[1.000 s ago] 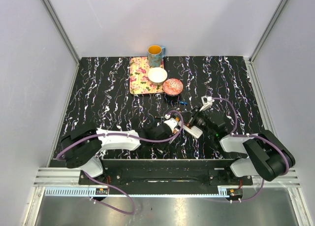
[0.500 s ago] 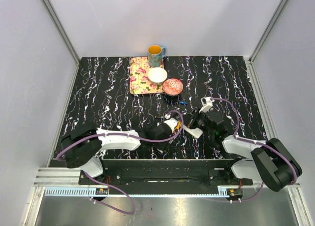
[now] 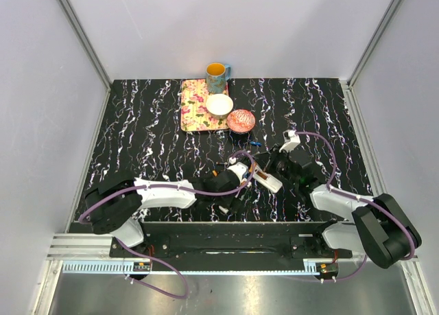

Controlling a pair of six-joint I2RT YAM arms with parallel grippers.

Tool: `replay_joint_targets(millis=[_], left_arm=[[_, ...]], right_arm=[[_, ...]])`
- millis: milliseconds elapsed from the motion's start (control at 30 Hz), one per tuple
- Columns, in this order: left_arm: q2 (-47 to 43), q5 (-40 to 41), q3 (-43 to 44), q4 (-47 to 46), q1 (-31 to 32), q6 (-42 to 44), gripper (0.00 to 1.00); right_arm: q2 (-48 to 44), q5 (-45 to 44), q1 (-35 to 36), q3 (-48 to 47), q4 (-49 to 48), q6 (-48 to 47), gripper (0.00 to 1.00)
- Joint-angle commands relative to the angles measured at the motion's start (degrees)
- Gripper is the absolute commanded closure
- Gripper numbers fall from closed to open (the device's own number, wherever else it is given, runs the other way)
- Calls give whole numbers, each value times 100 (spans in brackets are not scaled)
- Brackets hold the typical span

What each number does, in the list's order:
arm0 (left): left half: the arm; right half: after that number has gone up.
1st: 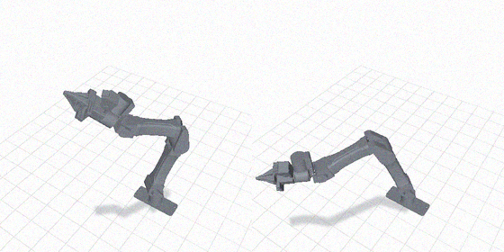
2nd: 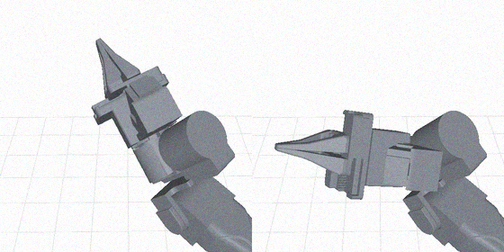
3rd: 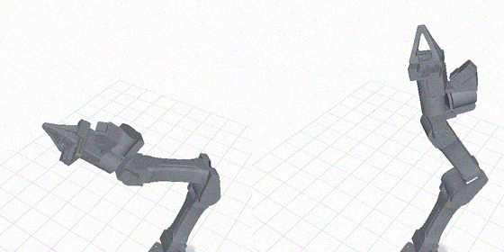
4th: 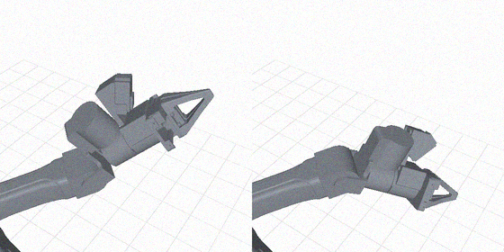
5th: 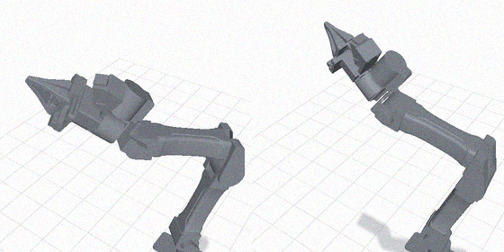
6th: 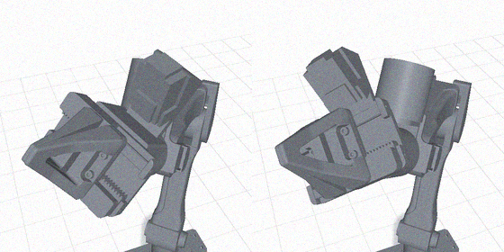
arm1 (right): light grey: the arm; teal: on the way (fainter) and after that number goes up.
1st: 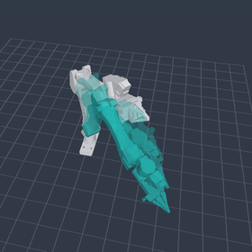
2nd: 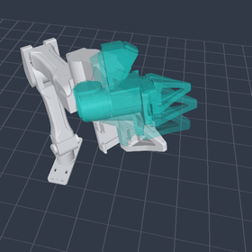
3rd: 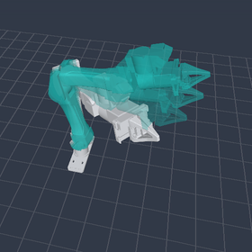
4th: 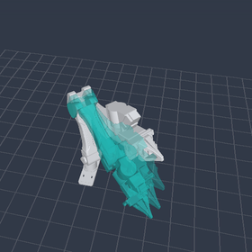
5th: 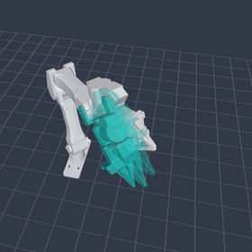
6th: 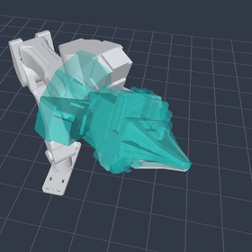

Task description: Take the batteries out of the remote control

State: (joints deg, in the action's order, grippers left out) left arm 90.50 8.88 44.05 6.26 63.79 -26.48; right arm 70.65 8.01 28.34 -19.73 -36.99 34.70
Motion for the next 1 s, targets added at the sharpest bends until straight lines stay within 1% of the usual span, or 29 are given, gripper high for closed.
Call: replay_joint_targets(millis=[0,100,167,267,333,433,533,633,667,733,833,967], left_arm=[[117,-352,-151,411,-60,-287,26],[117,-624,-222,183,-33,-340,26],[196,-852,-196,-37,-16,-323,27],[284,-1273,-143,-353,11,-305,32],[319,-1424,-116,-563,11,-331,37],[380,-1670,-37,-591,11,-332,40],[425,-1671,24,-591,2,-331,40],[346,-1495,-28,-600,-68,-393,40],[293,-1478,-124,-600,-155,-410,40],[49,-1504,-282,-897,-279,-498,39],[-321,-1723,-651,-1301,-560,-613,39],[-498,-2477,-1038,-1926,-1051,-779,40]], right_arm=[[10,-116,-144,-260,-98,-130,100],[27,-89,-188,-269,-106,-139,100],[45,-72,-232,-260,-133,-147,100],[89,-36,-267,-277,-168,-130,100],[107,-19,-267,-277,-185,-130,100],[107,-36,-267,-269,-185,-121,100],[115,-19,-276,-269,-185,-130,100],[124,-19,-276,-269,-177,-147,100],[124,-19,-276,-269,-168,-156,100],[142,-19,-267,-321,-89,-174,100],[212,-19,-276,-391,7,-130,100],[388,-89,-267,-462,104,80,100]])
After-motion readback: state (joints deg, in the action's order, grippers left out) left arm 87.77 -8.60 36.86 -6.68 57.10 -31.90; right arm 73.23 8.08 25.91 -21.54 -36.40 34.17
